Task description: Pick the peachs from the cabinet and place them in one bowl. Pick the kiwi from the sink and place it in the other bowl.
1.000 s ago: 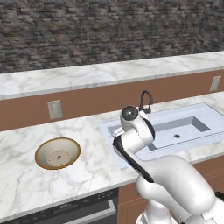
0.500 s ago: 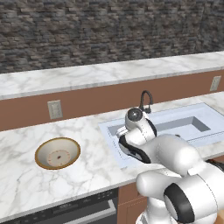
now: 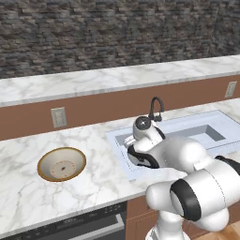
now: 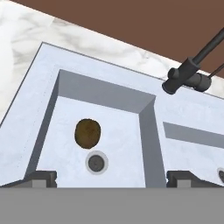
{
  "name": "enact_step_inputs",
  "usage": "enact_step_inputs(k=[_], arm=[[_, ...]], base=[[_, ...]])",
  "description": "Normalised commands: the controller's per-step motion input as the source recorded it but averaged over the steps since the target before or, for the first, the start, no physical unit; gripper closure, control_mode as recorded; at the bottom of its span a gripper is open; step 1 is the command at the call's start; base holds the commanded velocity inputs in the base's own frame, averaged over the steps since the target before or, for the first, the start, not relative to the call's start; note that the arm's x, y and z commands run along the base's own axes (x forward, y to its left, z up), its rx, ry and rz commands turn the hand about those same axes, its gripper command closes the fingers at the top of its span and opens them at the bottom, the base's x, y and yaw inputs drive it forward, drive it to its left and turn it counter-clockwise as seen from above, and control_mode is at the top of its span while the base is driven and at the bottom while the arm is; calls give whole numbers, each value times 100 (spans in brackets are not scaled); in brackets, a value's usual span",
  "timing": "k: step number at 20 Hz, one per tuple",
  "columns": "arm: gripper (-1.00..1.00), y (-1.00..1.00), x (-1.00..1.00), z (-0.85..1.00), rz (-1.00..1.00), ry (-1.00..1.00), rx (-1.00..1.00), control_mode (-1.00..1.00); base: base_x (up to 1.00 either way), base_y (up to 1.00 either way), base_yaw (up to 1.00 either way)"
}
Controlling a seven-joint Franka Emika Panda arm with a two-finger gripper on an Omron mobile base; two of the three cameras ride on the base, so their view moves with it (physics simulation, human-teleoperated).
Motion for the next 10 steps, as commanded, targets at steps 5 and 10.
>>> enact_step_inputs(k=[5,10], arm=[[-100,0,19,-26,0,0,0,-100],[-100,-1,19,-24,0,0,3,-100]], base=[[0,0,0],[0,0,0]])
